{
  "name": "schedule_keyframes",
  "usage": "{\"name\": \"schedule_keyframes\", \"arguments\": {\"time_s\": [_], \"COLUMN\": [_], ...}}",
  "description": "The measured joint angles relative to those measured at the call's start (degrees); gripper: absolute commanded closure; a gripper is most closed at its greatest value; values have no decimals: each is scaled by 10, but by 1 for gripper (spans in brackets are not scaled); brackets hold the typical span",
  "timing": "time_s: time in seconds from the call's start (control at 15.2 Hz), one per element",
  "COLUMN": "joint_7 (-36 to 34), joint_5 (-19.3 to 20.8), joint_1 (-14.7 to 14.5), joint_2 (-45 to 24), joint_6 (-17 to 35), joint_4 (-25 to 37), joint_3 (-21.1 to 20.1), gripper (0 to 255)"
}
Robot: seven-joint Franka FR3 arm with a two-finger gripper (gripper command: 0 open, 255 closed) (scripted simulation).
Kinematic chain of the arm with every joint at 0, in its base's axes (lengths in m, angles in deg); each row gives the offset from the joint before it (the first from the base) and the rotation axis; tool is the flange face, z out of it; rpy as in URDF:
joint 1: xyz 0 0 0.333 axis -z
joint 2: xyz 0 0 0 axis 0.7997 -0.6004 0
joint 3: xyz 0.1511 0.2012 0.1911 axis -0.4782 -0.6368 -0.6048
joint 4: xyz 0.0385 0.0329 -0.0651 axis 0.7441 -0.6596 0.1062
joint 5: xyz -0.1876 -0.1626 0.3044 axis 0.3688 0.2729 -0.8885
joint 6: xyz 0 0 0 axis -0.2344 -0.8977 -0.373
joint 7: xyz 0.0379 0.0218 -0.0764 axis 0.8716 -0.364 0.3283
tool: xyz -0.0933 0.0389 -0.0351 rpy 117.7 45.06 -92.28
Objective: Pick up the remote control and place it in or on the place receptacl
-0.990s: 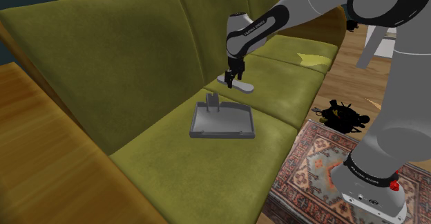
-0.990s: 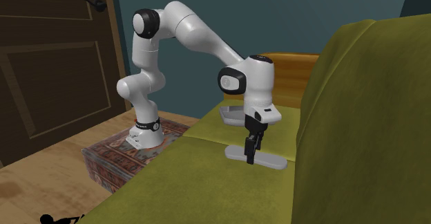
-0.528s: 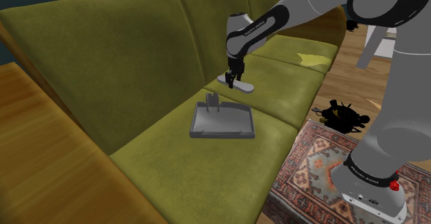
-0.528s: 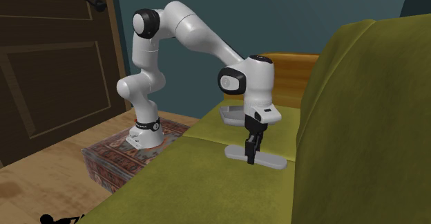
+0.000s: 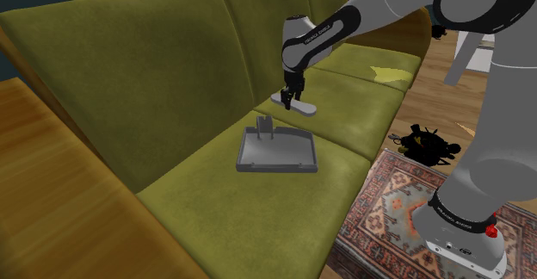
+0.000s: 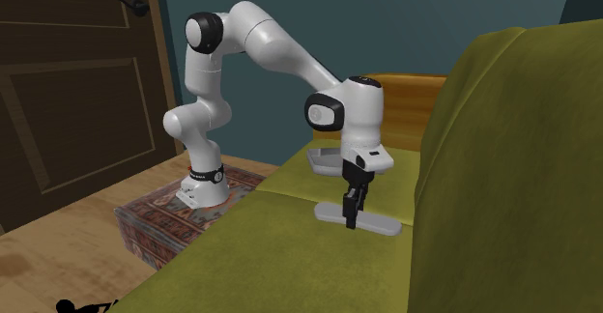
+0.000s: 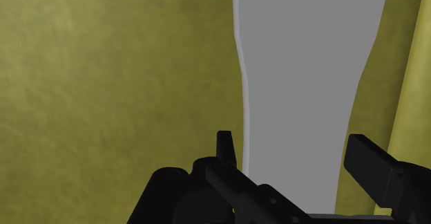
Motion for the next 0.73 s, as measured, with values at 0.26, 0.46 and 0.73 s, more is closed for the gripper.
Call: {"name": "schedule_keyframes", "arguments": {"time_s": [0.26,0.46,0.73], "joint_7": [0,-1,1], "joint_5": [0,1,1], "joint_1": [0,-1,0], "joint_2": [14,23,37], "joint_6": [-25,-44,-71], "joint_4": [11,21,34], "joint_3": [0,0,1], "gripper": [255,255,255]}}
